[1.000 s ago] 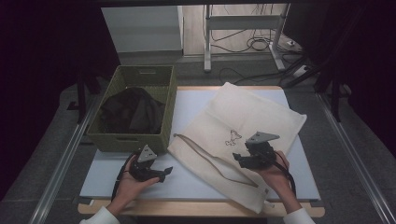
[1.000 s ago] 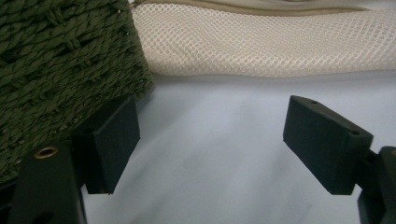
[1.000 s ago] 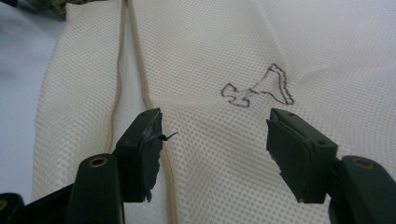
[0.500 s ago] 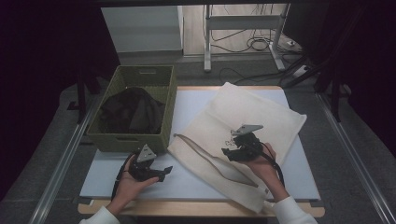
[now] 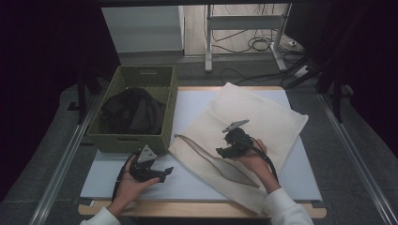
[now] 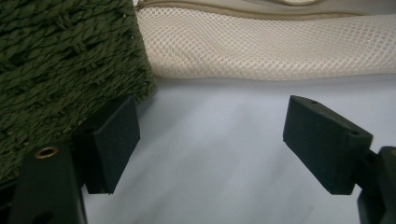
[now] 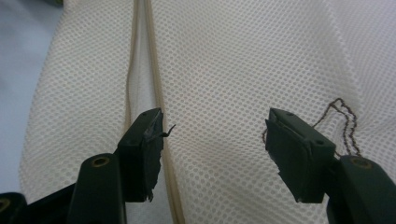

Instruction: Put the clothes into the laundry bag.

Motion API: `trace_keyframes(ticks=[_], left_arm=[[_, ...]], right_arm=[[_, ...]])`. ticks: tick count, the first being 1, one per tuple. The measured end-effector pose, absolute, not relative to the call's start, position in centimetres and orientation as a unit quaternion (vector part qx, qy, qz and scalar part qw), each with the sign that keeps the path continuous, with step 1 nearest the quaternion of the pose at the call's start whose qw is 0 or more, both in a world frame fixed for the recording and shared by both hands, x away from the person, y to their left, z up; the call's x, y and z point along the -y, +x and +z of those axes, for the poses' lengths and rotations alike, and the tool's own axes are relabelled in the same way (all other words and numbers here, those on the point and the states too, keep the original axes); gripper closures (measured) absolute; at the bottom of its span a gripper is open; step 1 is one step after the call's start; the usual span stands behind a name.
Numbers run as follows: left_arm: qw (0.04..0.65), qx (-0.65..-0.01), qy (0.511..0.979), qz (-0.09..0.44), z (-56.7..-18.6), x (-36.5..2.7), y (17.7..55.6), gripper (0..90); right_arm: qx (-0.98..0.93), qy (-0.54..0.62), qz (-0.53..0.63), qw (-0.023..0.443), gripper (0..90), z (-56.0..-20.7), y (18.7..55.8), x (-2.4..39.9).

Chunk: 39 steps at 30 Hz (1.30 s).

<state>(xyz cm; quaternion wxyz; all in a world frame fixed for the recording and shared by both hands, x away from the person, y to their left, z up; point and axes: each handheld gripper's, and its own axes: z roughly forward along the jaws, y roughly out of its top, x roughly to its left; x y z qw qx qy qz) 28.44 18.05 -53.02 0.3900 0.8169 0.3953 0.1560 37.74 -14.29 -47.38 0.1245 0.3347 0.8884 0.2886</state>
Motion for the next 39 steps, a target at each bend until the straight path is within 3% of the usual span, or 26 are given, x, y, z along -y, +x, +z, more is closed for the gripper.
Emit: trace_keyframes(ticks=[26, 39], left_arm=[[0.39, -0.389, 0.821, 0.151, -53.0, -18.0, 28.4, 19.0], [0.392, -0.387, 0.821, 0.15, -53.0, -18.0, 28.4, 19.5]], right_arm=[[-0.916, 0.327, 0.214, 0.093, 45.1, -49.9, 38.0, 13.4], [-0.918, 0.328, 0.206, 0.084, 67.5, -50.3, 38.3, 13.8]])
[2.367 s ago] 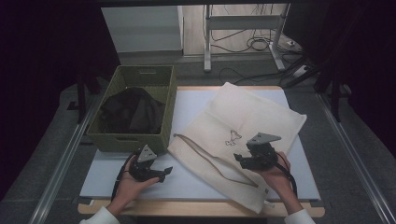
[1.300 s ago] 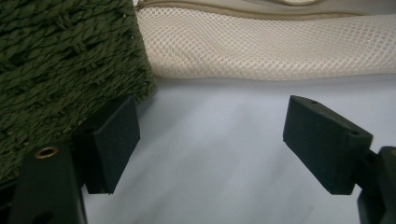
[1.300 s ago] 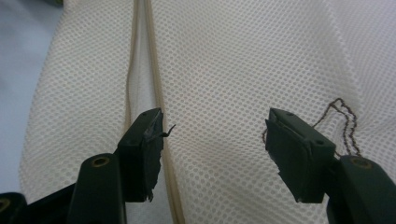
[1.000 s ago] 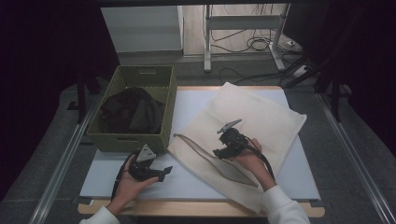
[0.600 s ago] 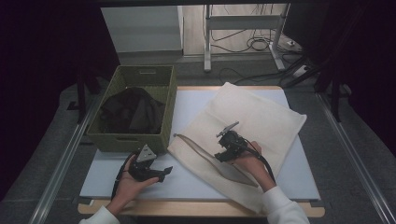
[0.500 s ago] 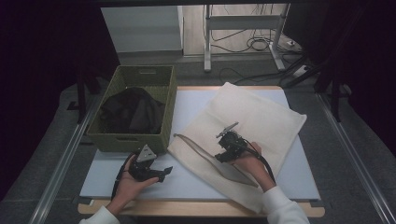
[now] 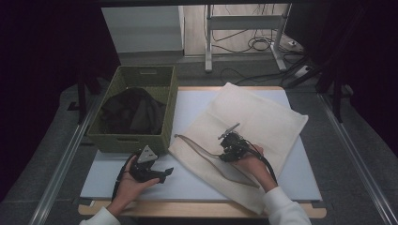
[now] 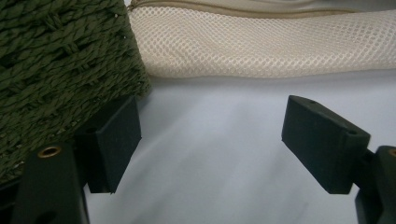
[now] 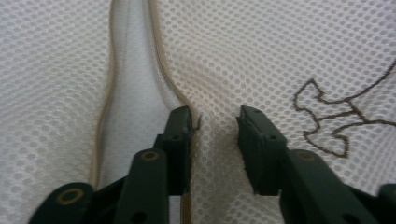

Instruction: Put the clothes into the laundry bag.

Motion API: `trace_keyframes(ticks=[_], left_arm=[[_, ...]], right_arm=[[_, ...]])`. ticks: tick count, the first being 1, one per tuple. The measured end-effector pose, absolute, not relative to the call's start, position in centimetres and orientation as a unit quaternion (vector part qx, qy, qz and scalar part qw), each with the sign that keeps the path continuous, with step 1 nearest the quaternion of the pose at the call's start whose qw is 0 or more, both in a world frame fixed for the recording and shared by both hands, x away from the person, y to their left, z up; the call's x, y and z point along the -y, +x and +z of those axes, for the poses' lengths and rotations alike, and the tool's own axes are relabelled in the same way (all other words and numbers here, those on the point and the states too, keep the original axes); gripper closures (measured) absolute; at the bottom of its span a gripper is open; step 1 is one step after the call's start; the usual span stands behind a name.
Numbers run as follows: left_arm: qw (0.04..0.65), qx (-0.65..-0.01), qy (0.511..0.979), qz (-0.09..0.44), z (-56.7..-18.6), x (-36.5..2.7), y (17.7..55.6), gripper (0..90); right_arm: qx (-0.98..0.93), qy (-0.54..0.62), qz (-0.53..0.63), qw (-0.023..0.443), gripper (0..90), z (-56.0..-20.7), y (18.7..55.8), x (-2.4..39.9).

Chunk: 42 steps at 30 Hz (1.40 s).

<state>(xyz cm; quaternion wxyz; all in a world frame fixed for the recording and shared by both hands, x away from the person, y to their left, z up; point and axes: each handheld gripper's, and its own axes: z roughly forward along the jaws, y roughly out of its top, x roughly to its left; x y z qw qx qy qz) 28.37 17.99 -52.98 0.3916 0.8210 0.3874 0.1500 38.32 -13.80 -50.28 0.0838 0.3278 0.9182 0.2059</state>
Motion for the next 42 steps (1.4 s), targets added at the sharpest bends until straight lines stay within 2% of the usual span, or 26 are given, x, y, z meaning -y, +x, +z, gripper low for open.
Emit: trace_keyframes(ticks=[8, 11, 16, 35, 42], left_arm=[[0.391, -0.387, 0.821, 0.15, -53.0, -18.0, 28.4, 19.4], [0.393, -0.388, 0.82, 0.151, -52.9, -18.0, 28.3, 19.4], [0.394, -0.388, 0.819, 0.152, -52.8, -18.0, 28.3, 19.4], [0.4, -0.39, 0.813, 0.162, -52.5, -18.2, 28.0, 19.7], [0.4, -0.389, 0.815, 0.154, -52.6, -18.1, 28.0, 20.7]], right_arm=[[-0.916, 0.329, 0.208, 0.093, 80.9, -50.2, 38.6, 14.2], [-0.916, 0.328, 0.21, 0.092, 83.4, -50.2, 38.6, 14.3], [-0.918, 0.32, 0.21, 0.101, 84.8, -49.6, 38.4, 14.1], [-0.904, 0.31, 0.272, 0.115, 85.8, -44.0, 39.0, 15.0], [-0.896, 0.315, 0.292, 0.111, 85.8, -43.5, 39.3, 15.7]])
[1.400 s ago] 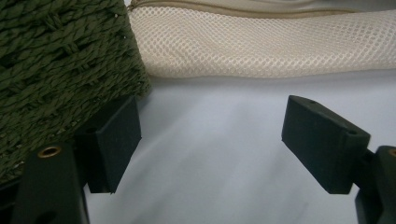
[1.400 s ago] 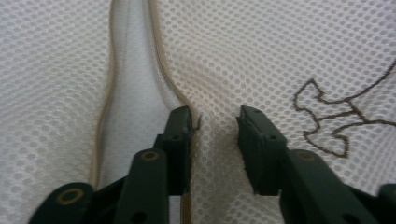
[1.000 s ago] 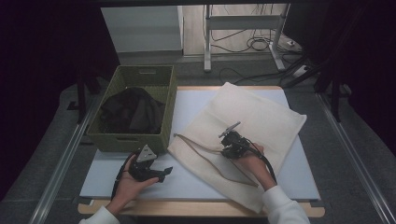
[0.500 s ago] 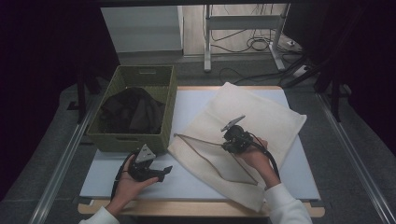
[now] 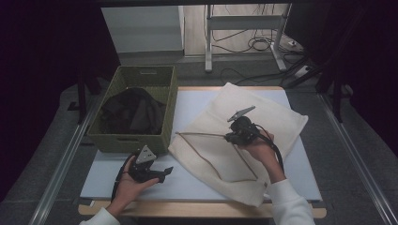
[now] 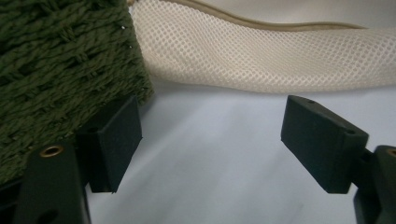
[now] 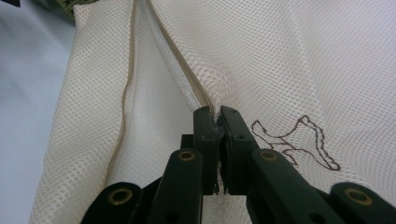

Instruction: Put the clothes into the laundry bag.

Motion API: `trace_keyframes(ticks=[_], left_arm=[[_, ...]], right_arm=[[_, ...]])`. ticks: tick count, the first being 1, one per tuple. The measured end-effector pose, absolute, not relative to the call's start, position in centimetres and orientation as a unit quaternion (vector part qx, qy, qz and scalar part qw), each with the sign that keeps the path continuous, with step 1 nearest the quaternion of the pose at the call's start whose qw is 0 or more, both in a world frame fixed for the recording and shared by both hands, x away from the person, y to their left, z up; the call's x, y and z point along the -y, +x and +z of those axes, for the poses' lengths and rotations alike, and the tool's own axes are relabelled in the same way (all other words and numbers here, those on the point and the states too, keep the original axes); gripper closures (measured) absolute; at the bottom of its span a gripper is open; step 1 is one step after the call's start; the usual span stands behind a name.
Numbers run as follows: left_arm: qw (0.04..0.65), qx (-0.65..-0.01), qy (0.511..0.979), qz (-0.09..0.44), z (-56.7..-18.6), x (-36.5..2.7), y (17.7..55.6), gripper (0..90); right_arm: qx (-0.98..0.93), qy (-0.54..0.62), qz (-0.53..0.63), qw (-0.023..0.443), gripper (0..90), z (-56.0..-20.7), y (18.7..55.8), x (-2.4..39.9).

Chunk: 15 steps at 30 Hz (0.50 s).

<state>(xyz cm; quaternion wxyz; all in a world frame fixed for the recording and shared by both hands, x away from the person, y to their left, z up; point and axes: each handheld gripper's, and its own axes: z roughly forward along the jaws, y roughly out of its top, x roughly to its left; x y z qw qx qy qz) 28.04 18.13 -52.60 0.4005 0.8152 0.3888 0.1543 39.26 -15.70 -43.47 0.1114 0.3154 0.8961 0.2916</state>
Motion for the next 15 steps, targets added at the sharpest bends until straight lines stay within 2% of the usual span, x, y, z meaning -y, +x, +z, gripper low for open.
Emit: trace_keyframes(ticks=[15], left_arm=[[0.401, -0.39, 0.816, 0.148, -52.8, -18.0, 28.2, 21.6]], right_arm=[[-0.878, 0.323, 0.331, 0.121, 86.1, -41.2, 39.5, 17.6]])
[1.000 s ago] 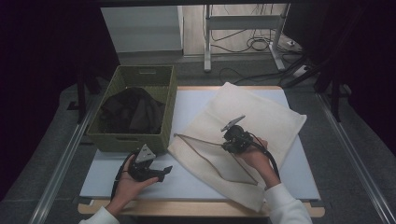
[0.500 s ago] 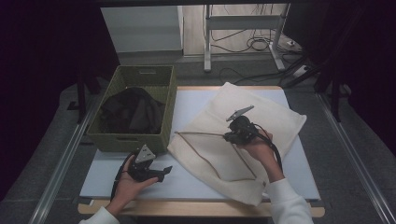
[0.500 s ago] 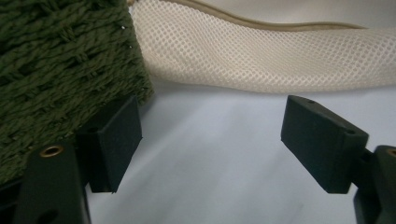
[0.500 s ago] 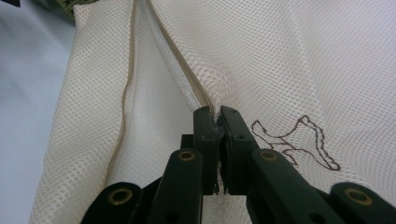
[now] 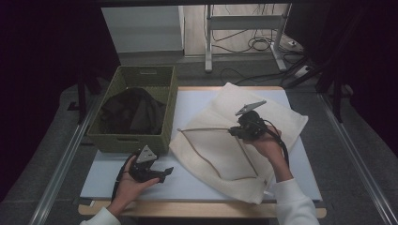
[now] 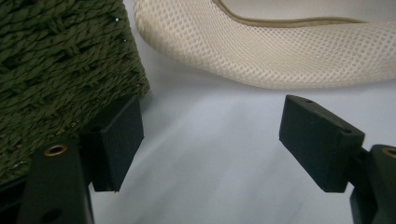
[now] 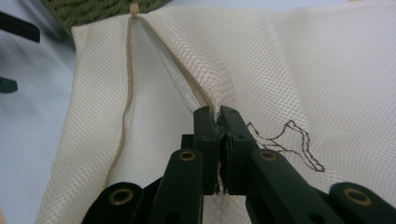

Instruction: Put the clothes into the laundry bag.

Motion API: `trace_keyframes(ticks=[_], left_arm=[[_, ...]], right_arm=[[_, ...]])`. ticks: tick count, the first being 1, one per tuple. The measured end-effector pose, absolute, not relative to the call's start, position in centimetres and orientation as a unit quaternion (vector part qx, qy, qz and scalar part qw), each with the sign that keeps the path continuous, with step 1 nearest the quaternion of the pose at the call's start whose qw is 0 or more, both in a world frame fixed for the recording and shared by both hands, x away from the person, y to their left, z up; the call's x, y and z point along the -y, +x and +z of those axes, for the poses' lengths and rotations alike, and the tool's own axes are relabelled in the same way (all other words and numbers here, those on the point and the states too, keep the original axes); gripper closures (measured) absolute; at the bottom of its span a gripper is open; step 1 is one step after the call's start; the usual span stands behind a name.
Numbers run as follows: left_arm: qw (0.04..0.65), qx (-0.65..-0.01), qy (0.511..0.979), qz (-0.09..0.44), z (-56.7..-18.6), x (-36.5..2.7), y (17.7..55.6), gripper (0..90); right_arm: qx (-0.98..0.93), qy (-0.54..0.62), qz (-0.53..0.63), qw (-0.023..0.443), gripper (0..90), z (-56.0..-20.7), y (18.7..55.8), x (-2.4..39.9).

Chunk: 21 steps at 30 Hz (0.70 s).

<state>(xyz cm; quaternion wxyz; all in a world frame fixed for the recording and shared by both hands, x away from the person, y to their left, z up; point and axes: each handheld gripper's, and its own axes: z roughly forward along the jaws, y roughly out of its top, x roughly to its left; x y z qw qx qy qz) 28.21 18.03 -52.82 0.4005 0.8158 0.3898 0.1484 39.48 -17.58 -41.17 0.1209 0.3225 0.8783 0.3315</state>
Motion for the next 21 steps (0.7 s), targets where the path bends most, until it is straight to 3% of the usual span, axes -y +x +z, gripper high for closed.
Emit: trace_keyframes(ticks=[21], left_arm=[[0.397, -0.396, 0.814, 0.154, -52.8, -18.3, 28.4, 21.4]], right_arm=[[-0.849, 0.332, 0.388, 0.134, 86.3, -38.1, 40.3, 19.4]])
